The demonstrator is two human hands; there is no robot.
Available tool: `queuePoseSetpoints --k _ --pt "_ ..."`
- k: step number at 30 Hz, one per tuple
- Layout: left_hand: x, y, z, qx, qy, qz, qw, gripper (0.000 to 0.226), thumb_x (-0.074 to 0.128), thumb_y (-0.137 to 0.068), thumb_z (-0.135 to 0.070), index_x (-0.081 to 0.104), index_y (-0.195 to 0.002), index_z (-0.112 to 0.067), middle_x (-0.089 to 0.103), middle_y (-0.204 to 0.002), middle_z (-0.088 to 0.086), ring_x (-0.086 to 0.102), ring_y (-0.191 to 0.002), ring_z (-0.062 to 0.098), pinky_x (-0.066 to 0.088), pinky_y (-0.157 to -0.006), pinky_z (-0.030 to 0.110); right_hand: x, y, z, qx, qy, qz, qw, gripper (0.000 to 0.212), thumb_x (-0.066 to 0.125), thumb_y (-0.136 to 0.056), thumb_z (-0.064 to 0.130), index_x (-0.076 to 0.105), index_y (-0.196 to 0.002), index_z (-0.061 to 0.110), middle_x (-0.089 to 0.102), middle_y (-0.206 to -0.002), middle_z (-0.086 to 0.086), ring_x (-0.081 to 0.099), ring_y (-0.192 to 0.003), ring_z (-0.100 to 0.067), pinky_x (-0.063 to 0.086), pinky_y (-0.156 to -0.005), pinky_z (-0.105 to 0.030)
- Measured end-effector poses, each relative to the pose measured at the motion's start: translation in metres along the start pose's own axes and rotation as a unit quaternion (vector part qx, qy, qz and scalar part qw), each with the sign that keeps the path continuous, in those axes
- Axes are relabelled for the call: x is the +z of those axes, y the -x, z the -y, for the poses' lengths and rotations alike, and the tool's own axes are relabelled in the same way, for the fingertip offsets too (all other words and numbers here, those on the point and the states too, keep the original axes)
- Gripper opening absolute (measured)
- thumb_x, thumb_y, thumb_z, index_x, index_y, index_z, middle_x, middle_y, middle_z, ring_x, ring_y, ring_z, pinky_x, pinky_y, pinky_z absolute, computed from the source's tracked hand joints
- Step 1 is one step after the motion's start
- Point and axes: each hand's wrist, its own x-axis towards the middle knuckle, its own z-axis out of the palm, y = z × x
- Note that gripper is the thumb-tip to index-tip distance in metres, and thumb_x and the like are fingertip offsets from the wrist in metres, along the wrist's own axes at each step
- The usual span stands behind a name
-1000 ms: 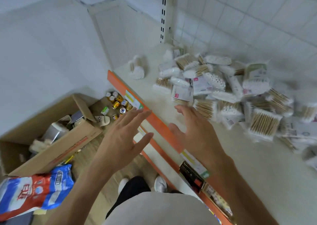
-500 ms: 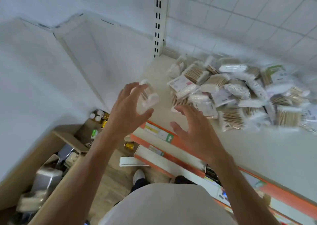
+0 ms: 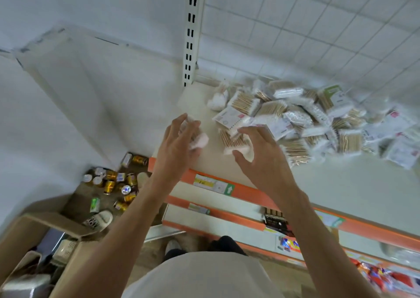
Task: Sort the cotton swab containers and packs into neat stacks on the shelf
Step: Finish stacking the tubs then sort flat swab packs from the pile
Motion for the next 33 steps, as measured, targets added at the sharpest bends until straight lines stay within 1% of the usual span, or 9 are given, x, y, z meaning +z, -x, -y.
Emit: queuePoseSetpoints --k 3,8,11,14,16,19,24,27,33 --pt "-0.004 -0.002 0.005 0.010 0.018 0.010 1.000 0.064 0.084 -0.076 -0.010 0.059 -0.134 -0.016 0.042 -0.149 0.011 0.048 -0.128 0.033 0.043 -0.094 0.033 0.007 -0.023 -0.005 -0.006 0.038 -0.007 0.999 0.054 0.072 -0.087 0.020 0.052 -0.137 0.018 0.046 -0.140 -0.002 0.051 -0.122 -0.028 0.050 -0.097 -0.047" --pt "-0.014 0.011 0.004 0.054 0.021 0.007 0.998 0.062 0.085 -0.073 -0.019 0.061 -0.130 -0.021 0.045 -0.143 0.004 0.049 -0.125 0.026 0.049 -0.092 0.034 0.026 -0.052 -0.014 0.032 0.097 0.068 0.993 0.071 0.072 -0.088 0.033 0.038 -0.150 0.026 0.028 -0.159 -0.007 0.034 -0.139 -0.031 0.036 -0.112 -0.046" --pt "-0.028 0.019 0.002 0.065 0.038 -0.008 0.997 0.060 0.085 -0.075 -0.020 0.062 -0.130 -0.019 0.044 -0.143 0.006 0.048 -0.124 0.027 0.044 -0.094 0.033 0.039 -0.053 -0.015 0.030 0.095 0.017 0.995 0.056 0.068 -0.091 0.035 0.050 -0.142 0.022 0.040 -0.152 -0.012 0.039 -0.133 -0.036 0.036 -0.110 -0.049" --pt "-0.042 0.026 0.004 0.066 0.042 0.002 0.997 0.062 0.086 -0.074 -0.024 0.062 -0.131 -0.018 0.044 -0.143 0.006 0.049 -0.123 0.027 0.045 -0.097 0.035 0.046 -0.048 -0.012 0.006 0.073 -0.051 0.996 0.047 0.074 -0.080 0.012 0.065 -0.126 0.015 0.058 -0.131 -0.015 0.050 -0.115 -0.039 0.046 -0.097 -0.054" --pt "-0.049 0.032 0.008 0.062 0.042 0.009 0.997 0.063 0.086 -0.074 -0.028 0.063 -0.132 -0.019 0.044 -0.143 0.005 0.050 -0.123 0.024 0.047 -0.098 0.035 0.044 -0.040 -0.007 -0.044 0.064 -0.094 0.993 0.044 0.074 -0.075 0.003 0.070 -0.117 0.013 0.062 -0.121 -0.014 0.051 -0.108 -0.034 0.048 -0.093 -0.048" --pt "-0.053 0.043 0.013 0.047 0.060 0.021 0.997 0.064 0.087 -0.075 -0.032 0.062 -0.133 -0.019 0.044 -0.142 0.004 0.052 -0.121 0.022 0.049 -0.097 0.033 0.036 -0.011 -0.004 -0.088 0.038 -0.120 0.988 0.040 0.076 -0.076 0.004 0.072 -0.115 0.014 0.061 -0.122 -0.011 0.047 -0.110 -0.027 0.049 -0.092 -0.038" --pt "-0.048 0.042 0.003 0.038 0.113 0.076 0.990 0.066 0.077 -0.074 -0.046 0.060 -0.135 -0.027 0.045 -0.142 -0.006 0.052 -0.123 0.013 0.039 -0.096 0.015 0.013 0.034 -0.015 -0.049 0.034 -0.122 0.991 0.043 0.081 -0.075 0.005 0.073 -0.115 0.016 0.061 -0.122 -0.007 0.055 -0.105 -0.029 0.049 -0.090 -0.030" --pt "-0.034 0.037 -0.014 0.063 0.113 0.117 0.985 0.068 0.070 -0.076 -0.054 0.054 -0.139 -0.033 0.045 -0.142 -0.013 0.048 -0.128 0.008 0.041 -0.101 0.021 -0.001 0.055 -0.021 -0.040 0.038 -0.159 0.986 0.041 0.083 -0.072 0.004 0.075 -0.112 0.013 0.063 -0.115 -0.007 0.056 -0.097 -0.028 0.043 -0.086 -0.019" --pt "-0.008 0.030 -0.061 0.133 0.113 0.182 0.968 0.067 0.068 -0.076 -0.056 0.059 -0.135 -0.024 0.049 -0.140 -0.009 0.047 -0.129 0.008 0.040 -0.105 0.022 -0.021 0.092 -0.041 0.008 0.046 -0.201 0.978 0.042 0.084 -0.070 0.001 0.074 -0.109 0.012 0.069 -0.109 -0.003 0.058 -0.098 -0.027 0.044 -0.089 -0.021"
